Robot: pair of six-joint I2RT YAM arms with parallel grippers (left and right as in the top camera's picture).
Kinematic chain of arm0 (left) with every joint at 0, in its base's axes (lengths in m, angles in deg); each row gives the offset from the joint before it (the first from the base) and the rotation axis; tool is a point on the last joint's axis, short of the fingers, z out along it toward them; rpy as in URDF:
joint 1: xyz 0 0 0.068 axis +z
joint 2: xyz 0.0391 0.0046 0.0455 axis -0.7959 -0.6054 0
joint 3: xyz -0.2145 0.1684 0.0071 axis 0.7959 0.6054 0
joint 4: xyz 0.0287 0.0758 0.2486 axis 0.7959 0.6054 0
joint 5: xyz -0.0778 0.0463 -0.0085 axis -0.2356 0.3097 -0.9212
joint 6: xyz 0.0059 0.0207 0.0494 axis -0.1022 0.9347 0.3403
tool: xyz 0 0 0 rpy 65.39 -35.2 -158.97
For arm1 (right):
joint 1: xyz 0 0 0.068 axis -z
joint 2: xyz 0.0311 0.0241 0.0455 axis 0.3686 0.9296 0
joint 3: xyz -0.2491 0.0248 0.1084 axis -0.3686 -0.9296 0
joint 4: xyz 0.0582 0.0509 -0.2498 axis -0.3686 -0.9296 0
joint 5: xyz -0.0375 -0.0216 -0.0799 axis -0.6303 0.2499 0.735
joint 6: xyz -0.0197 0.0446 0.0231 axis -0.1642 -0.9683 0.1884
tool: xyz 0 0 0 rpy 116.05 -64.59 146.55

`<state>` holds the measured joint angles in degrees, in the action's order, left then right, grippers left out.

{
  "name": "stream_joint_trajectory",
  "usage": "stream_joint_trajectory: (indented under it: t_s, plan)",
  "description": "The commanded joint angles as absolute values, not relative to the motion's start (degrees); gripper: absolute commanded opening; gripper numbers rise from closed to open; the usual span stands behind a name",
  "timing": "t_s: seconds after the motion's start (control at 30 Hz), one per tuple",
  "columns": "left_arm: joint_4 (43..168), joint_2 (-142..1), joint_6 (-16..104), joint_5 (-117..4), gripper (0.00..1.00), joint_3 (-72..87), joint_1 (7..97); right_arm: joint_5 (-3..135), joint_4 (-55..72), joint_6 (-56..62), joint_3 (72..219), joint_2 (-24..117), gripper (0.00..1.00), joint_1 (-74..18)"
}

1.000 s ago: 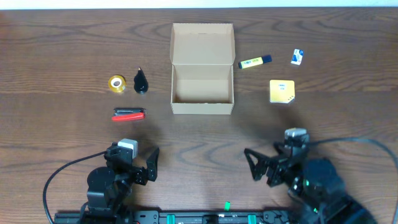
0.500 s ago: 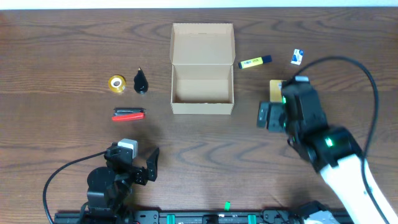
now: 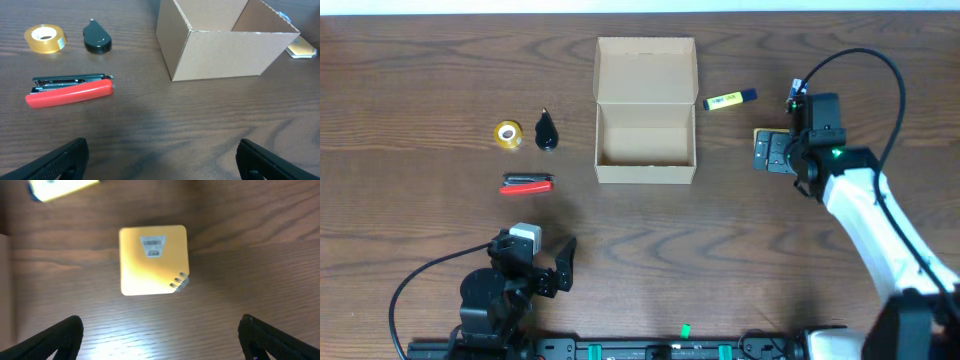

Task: Pack container
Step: 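Reach the right gripper to the yellow sticky-note pad and grasp it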

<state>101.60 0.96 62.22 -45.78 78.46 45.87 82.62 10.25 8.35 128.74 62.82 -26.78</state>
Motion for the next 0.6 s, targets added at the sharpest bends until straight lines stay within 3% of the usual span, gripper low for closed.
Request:
stream_joint_trajectory:
  t_s: [0.0,0.57]
  plan:
    - [101.6,1.3,61.8,-46.8,0.95,79.1,45.6,81.8,11.3,11.7,129.8,66.1,0.99,-25.6]
    - [101.6,1.3,61.8,-46.8,0.95,79.1,45.6,80.5,24.9,13.4,129.8,79.2,0.99,-23.7]
